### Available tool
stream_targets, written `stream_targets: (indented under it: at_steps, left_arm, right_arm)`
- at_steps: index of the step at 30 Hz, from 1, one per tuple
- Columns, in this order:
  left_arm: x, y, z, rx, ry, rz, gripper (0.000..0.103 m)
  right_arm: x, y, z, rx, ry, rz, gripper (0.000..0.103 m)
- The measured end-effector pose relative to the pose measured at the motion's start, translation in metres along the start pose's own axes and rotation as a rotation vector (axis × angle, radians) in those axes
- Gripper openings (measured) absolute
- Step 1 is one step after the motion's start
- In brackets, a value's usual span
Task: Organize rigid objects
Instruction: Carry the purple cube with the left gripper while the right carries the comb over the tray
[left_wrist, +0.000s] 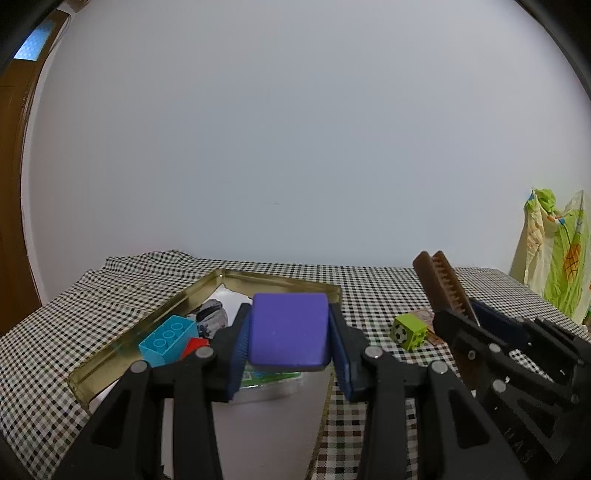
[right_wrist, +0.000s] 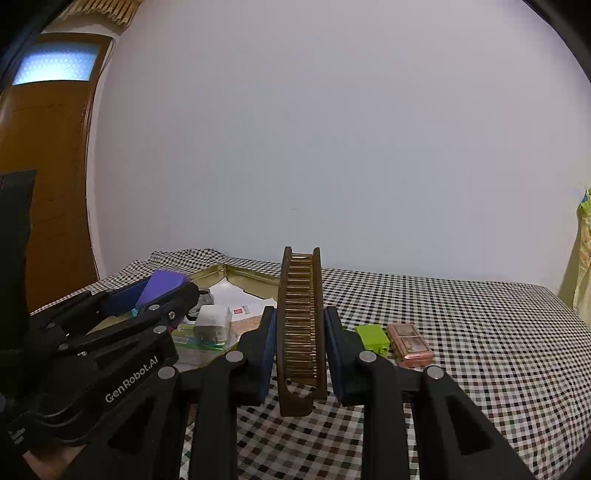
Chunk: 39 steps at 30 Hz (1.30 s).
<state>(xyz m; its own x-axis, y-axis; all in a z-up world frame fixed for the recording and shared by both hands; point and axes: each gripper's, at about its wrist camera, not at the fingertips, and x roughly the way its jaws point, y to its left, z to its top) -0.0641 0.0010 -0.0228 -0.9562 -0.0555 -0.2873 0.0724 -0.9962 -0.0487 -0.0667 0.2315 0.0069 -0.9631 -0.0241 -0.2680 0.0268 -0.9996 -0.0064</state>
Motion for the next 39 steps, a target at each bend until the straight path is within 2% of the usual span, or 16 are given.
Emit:
stream_targets:
  at_steps: [15,24,39]
  left_arm:
    - [-0.004,0.013,-0.003,-0.025,-0.019,0.012,0.039]
    - [-0.014,0.014,-0.002,-0.027,-0.056,0.009,0.039]
    - [-0.011,0.053,-0.002,-0.062,-0.030,0.049,0.039]
  right_arm:
    - [-0.013,-0.015,-0.001,-0.013,0.002,0.026,0.028]
    - [-0.018,-0.026,-0.004,-0.020,0.001,0.046,0.028]
    - [-0.006,-0.036,0.001,-0.045,0.031,0.102,0.028]
